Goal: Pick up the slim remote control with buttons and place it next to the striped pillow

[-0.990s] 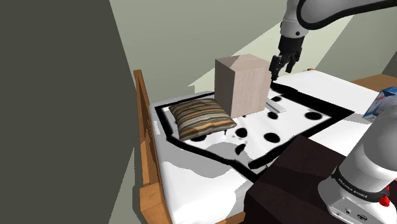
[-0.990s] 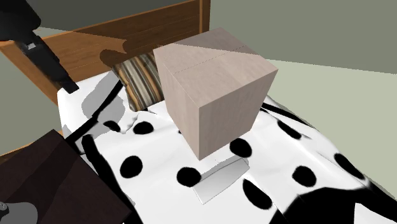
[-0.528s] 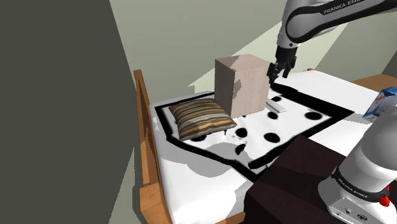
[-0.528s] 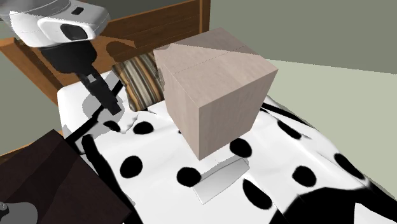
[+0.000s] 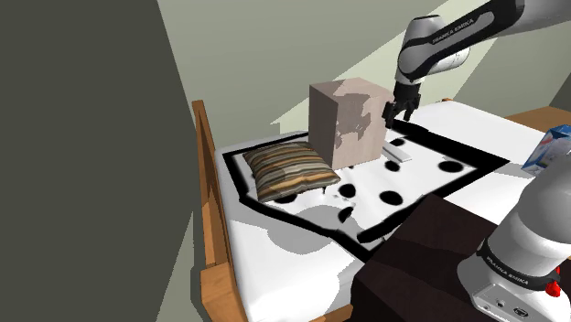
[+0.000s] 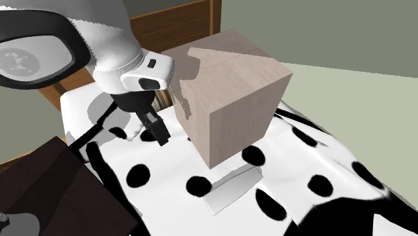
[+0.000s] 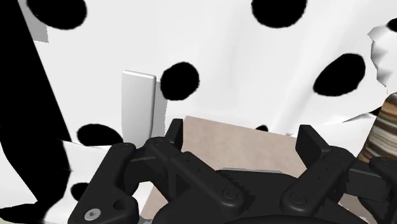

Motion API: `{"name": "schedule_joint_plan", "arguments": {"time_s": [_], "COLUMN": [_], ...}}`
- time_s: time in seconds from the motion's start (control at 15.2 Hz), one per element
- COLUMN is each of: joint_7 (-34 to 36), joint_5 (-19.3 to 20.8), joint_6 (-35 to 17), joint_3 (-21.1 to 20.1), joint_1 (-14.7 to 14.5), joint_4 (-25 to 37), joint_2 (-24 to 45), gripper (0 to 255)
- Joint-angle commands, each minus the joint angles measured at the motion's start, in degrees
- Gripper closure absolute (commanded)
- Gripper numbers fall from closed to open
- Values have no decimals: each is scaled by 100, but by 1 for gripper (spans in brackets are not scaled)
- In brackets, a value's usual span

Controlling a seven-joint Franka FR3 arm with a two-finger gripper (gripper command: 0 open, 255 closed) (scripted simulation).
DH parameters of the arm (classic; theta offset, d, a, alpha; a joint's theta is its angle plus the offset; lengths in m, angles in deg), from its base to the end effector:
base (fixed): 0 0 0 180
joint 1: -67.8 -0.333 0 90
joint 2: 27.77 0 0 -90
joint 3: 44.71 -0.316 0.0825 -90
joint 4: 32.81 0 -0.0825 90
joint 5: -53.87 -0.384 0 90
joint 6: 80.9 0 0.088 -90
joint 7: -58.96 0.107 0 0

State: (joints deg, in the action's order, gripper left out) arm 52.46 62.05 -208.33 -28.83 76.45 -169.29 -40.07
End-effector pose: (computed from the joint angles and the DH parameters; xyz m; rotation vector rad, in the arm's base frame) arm 0.4270 -0.2014 0.4061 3.0529 -0.3466 0.0525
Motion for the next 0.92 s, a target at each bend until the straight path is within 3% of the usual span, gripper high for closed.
{"name": "schedule_joint_plan", "arguments": {"time_s": [0.0, 0.4, 0.86], "joint_7": [-189, -878, -1643], "joint_5": [-147, -792, -1653], "joint_6": [-235, -719, -934], "joint_3": [143, 428, 403], "joint_1": [30, 239, 757], "joint_4": [220, 920, 2042], "joint_2": [472, 1784, 3340], "gripper": [0, 0, 0]}}
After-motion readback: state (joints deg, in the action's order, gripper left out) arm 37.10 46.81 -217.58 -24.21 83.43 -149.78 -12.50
